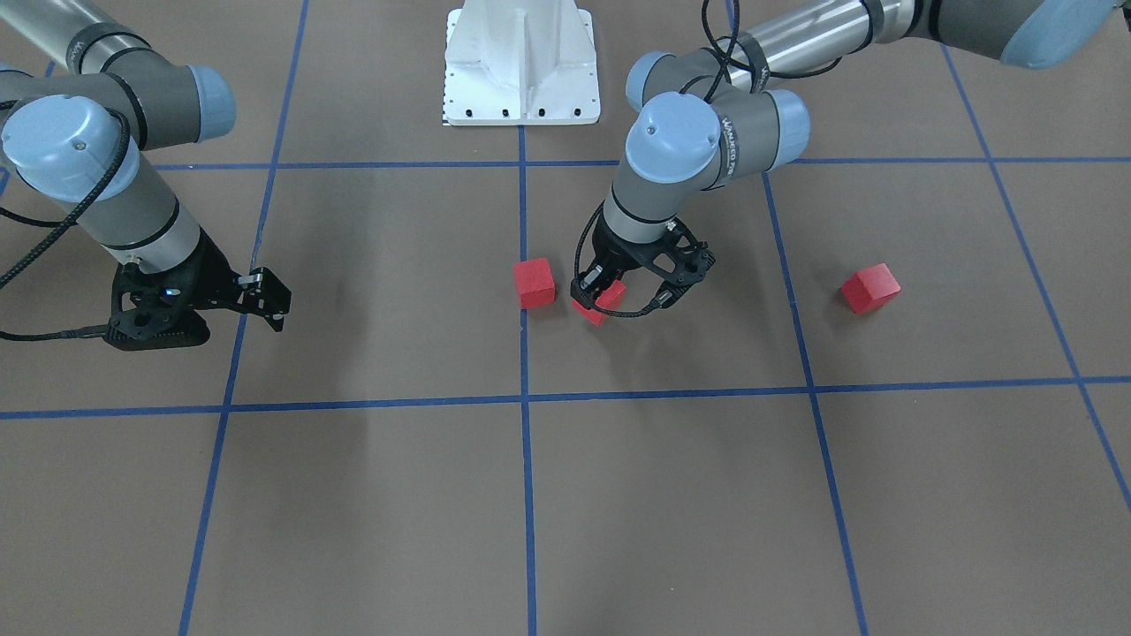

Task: Form red blocks into L shape at center
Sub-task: 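Lift the cube with the left gripper and move it past the placed cube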

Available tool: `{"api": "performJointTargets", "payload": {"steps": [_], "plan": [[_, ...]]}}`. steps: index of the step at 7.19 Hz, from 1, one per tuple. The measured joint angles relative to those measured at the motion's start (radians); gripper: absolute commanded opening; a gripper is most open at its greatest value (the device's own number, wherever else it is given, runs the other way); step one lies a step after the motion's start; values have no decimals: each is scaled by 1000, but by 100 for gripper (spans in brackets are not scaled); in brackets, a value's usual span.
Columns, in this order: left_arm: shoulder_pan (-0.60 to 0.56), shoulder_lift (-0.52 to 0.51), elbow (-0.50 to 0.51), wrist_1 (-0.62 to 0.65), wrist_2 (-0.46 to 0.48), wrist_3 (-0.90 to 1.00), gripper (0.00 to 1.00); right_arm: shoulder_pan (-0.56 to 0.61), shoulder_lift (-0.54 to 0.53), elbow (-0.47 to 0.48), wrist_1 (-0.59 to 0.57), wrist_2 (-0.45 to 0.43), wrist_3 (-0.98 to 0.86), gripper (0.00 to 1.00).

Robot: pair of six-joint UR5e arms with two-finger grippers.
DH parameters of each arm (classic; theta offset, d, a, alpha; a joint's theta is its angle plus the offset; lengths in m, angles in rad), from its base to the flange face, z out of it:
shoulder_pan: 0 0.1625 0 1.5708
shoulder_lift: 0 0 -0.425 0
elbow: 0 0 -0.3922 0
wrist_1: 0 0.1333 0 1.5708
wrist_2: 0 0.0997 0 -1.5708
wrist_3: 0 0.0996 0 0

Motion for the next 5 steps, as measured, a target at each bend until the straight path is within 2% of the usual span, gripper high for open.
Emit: {"api": "performJointTargets", "payload": {"steps": [2, 3, 5], "plan": [[-7, -34, -4, 5, 44, 310, 0, 2, 1, 7, 0, 1, 0, 99], [-3, -82, 40, 17, 58, 404, 0, 2, 0, 8, 0, 0, 0, 99], [20, -172, 159, 42, 94, 461, 0, 2, 0, 6, 0, 0, 0, 99]]}}
